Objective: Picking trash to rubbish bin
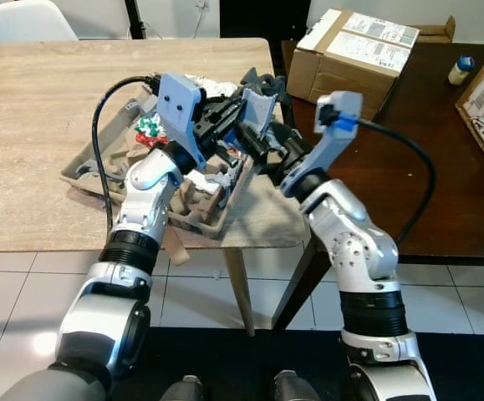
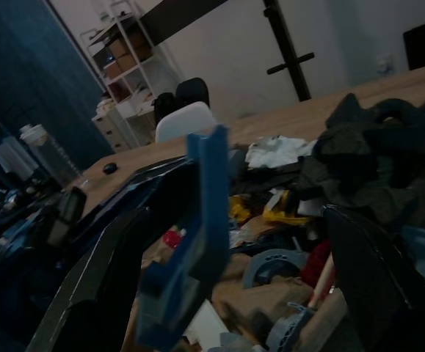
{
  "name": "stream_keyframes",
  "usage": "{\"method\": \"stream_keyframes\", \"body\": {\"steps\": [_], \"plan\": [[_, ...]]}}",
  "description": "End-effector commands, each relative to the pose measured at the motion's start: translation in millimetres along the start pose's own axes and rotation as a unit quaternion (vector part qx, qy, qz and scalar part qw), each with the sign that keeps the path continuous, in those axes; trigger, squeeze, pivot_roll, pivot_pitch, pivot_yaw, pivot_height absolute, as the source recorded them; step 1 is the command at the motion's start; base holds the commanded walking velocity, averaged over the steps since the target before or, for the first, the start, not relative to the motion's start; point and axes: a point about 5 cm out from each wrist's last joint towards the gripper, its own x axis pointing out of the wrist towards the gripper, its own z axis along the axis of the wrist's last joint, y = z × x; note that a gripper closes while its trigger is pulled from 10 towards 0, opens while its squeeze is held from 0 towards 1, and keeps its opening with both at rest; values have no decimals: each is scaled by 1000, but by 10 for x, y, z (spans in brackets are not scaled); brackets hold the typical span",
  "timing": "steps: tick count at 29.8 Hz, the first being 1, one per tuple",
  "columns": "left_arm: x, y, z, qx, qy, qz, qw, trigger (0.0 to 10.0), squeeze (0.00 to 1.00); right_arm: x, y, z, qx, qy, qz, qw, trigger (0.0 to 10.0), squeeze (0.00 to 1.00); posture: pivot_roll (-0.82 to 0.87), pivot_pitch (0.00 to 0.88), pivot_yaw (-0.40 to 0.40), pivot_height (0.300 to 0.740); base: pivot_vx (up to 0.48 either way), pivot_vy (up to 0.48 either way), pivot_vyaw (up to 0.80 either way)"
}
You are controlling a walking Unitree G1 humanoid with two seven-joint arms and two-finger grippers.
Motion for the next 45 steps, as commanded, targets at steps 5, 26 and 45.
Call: {"method": "stream_keyframes", "body": {"steps": [5,26,45], "plan": [[-53,14,-33,2,12,-6,1000,0,0,-8,-50,-1,13,-7,-14,1000,10000,0,70,204,28,740,0,0,0],[-51,-20,-54,-14,17,-14,1000,0,0,-7,-61,-8,31,-9,0,999,0,0,74,196,35,740,0,0,0],[-30,-23,-64,-14,23,-11,1000,10000,1000,-24,-89,20,30,-18,-9,999,0,0,70,197,45,740,0,0,0]]}}
